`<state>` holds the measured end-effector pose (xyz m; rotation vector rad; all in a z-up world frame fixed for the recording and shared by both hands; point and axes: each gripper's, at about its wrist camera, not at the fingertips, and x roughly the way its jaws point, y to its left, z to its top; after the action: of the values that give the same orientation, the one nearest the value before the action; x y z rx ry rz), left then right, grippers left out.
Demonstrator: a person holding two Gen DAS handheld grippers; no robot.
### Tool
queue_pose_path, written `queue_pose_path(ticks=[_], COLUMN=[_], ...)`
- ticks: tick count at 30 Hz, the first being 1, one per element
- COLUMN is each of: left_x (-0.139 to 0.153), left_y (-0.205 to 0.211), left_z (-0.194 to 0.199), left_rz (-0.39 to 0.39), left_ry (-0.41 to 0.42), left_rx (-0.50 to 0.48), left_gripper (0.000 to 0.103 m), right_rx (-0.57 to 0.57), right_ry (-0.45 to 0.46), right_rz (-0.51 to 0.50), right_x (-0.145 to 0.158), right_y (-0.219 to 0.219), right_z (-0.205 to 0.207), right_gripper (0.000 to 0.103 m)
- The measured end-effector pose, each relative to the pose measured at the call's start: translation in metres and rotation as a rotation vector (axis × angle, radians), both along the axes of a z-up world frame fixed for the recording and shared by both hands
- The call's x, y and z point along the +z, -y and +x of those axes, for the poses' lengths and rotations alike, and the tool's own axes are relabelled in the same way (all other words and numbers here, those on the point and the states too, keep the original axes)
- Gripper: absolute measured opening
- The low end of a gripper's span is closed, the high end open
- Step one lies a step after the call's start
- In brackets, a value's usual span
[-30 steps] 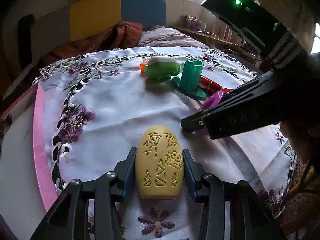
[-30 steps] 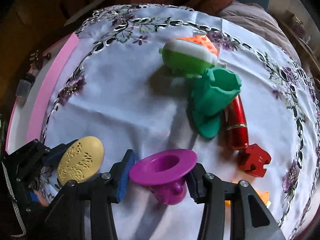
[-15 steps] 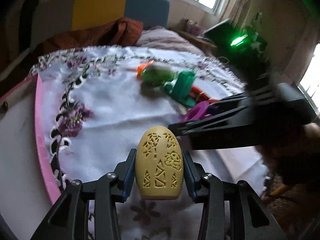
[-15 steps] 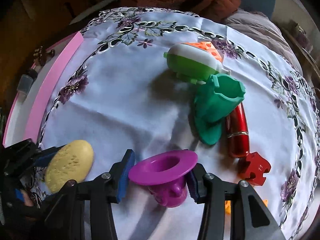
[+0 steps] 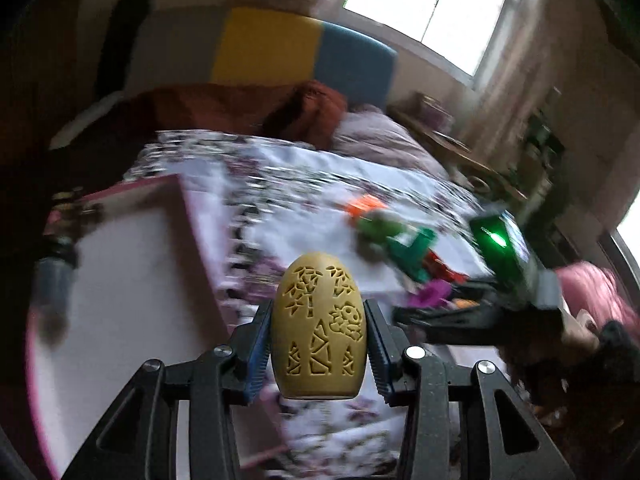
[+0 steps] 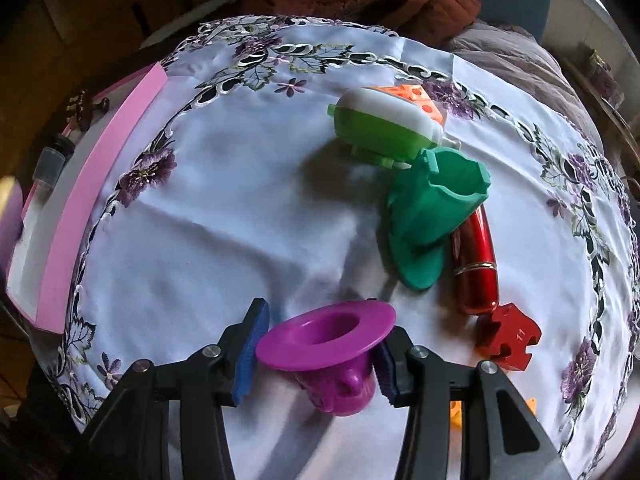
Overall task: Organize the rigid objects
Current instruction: 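Carry the soap into the tray and open the left gripper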
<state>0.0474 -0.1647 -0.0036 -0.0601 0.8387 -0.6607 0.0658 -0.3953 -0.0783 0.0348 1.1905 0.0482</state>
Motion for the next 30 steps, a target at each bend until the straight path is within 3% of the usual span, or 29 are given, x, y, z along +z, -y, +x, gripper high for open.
queue_pose_path(ticks=[8, 12, 16, 23, 30], left_x=[-0.029, -0.039, -0.045, -0.044, -0.025], left_y=[-0.082, -0.107, -0.119, -0.130, -0.129], left_z=[0.037, 0.045, 0.052, 0.047, 0.037], left_rz=[0.041, 0.091, 0.155, 0.192, 0.197], left_ry=[-0.105, -0.092, -0.047, -0.014, 0.026], left_rx=[0.234, 0.300, 0.340, 0.376, 0.387], left_gripper=[0.044, 0.044, 0.043, 0.047, 0.059], right_rx=[0.011, 0.016, 0.021, 0.028, 0.038], right_ry=[0.006, 0.007, 0.006, 0.006, 0.012], right_rz=[-0.022, -0.030, -0.036, -0.040, -0.060], right_x=[0.001, 0.002, 0.003, 0.004, 0.004], right_y=[-0.002, -0.004, -0.004, -0.005, -0.007], right_z=[0.000, 0.000, -0.001, 0.000, -0.001], right_gripper=[0.048, 0.048, 0.048, 0.048, 0.048])
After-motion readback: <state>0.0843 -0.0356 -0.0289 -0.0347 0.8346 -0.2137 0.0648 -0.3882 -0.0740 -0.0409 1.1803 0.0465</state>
